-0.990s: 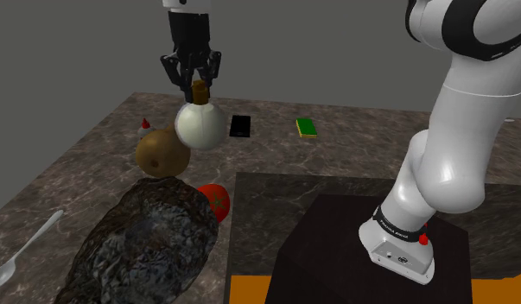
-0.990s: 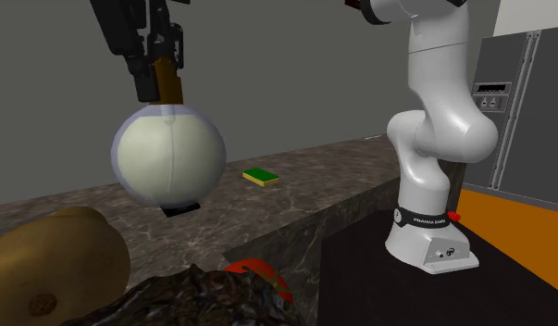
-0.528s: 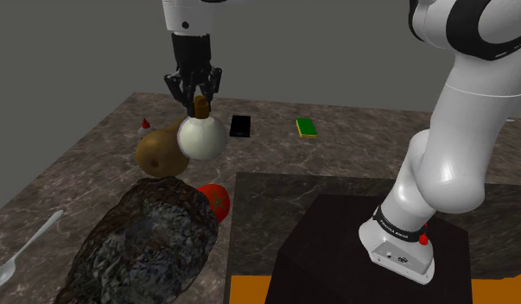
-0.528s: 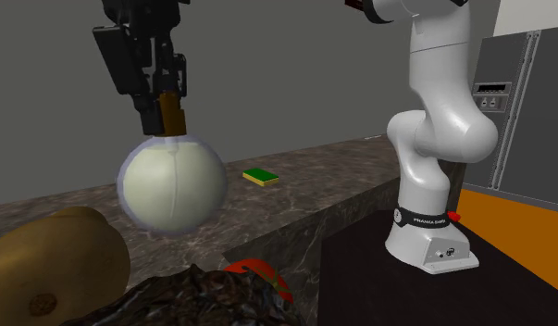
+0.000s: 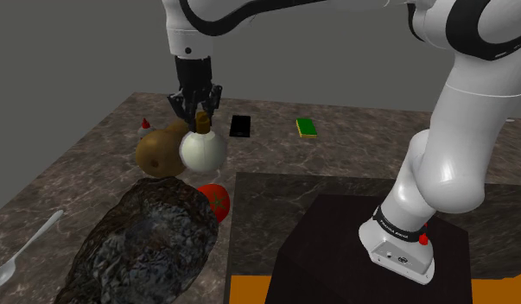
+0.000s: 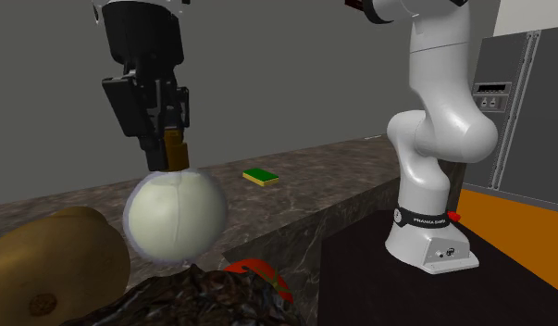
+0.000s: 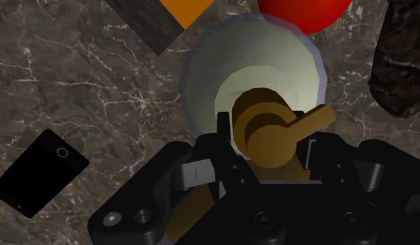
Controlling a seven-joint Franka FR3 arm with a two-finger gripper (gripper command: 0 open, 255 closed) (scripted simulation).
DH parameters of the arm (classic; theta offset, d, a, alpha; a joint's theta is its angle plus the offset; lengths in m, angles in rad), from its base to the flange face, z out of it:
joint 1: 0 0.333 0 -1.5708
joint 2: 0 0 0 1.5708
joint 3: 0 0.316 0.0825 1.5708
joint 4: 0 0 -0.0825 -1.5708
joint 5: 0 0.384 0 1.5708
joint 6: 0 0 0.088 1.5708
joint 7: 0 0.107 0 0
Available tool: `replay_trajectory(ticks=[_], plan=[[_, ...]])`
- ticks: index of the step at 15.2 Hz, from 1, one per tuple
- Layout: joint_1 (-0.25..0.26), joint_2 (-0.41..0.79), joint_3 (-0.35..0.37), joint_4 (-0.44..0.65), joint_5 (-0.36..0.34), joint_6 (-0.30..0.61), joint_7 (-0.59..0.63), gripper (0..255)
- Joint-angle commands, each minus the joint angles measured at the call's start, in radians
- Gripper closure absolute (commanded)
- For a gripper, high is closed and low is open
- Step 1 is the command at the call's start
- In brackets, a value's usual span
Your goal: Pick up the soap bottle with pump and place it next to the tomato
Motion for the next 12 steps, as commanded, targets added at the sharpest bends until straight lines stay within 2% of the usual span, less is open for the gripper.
replay_trajectory(ticks=[1, 12], plan=[[0.0, 0.0, 0.0, -0.025, 0.0, 0.026, -0.001, 255], [0.001, 0.027, -0.001, -0.14, -0.005, 0.167, -0.004, 255]])
